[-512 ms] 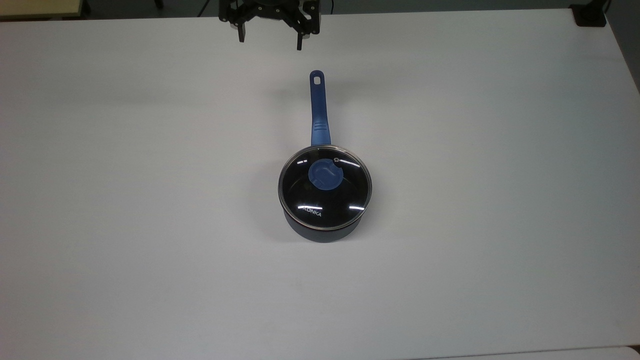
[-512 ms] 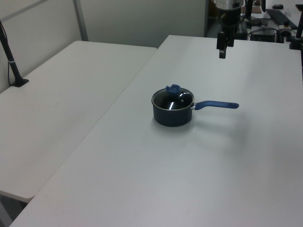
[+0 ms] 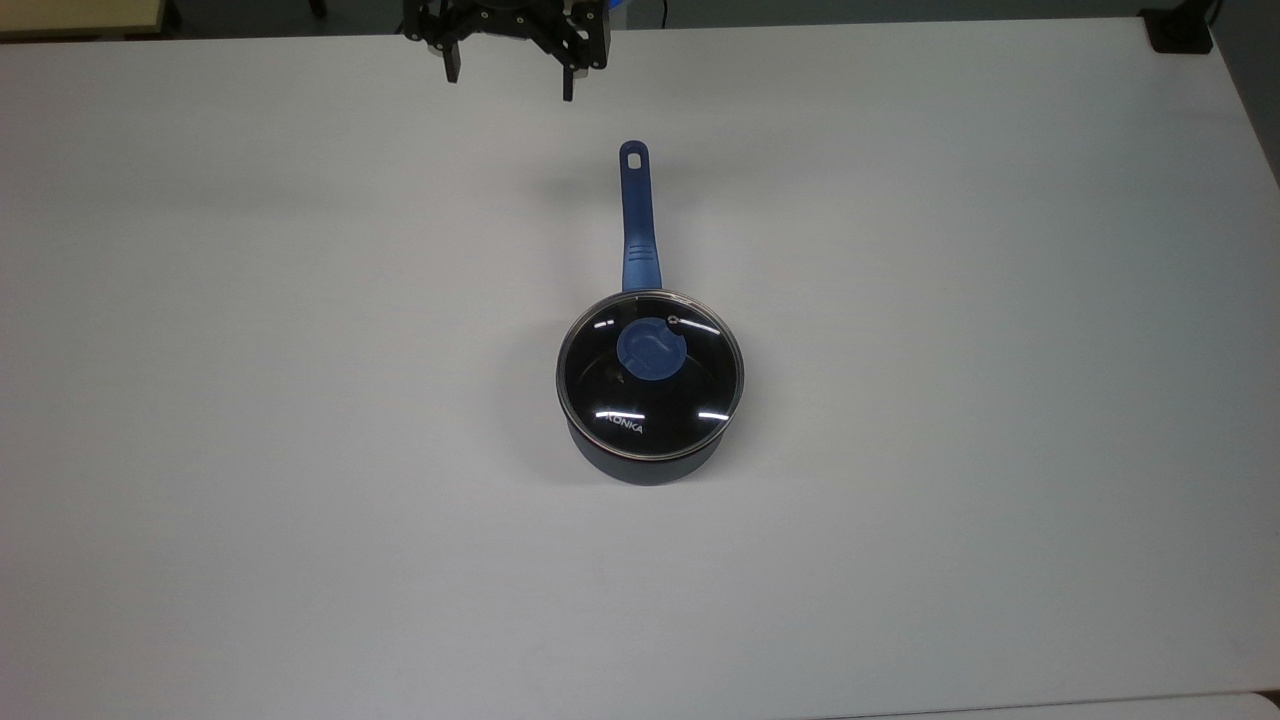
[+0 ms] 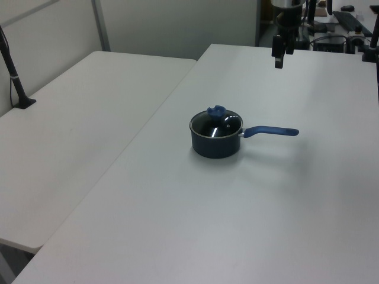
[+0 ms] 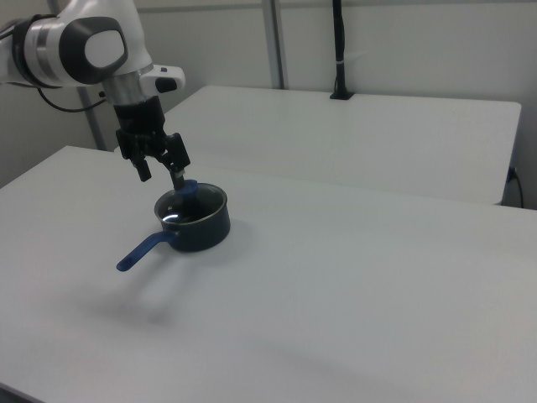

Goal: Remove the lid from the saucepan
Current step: 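Lower the open gripper down onto the blue knob of the glass lid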

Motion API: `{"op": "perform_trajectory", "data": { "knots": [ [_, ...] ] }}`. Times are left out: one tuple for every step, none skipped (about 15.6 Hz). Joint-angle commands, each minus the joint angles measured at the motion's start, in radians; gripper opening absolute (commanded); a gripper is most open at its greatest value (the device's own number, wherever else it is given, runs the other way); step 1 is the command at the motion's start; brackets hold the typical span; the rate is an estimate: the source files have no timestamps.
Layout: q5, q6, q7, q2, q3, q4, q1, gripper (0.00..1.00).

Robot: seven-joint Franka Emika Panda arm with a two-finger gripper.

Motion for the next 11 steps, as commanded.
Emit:
{"op": "perform_trajectory", "data": {
  "knots": [
    [0.005,-0.001,-0.063,0.004,-0.003,0.006,0.003,1.0],
    [0.006,0.002,-0.107,0.021,-0.003,0.016,0.003,1.0],
    [0.008,0.007,-0.165,0.041,-0.003,0.047,0.003,1.0],
    [0.012,0.005,-0.229,0.078,-0.002,0.088,0.003,1.0],
    [0.034,0.007,-0.276,0.121,-0.003,0.128,0.003,1.0],
    [0.067,0.01,-0.308,0.164,-0.003,0.171,0.003,1.0],
    [0.084,0.013,-0.339,0.208,-0.003,0.211,0.0,1.0],
    [0.09,0.026,-0.379,0.248,-0.003,0.246,-0.002,1.0],
    [0.09,0.058,-0.412,0.28,-0.002,0.272,0.003,1.0],
    [0.089,0.103,-0.434,0.3,0.003,0.279,0.006,1.0],
    [0.087,0.153,-0.449,0.317,0.007,0.279,0.009,1.0]
  ]
}}
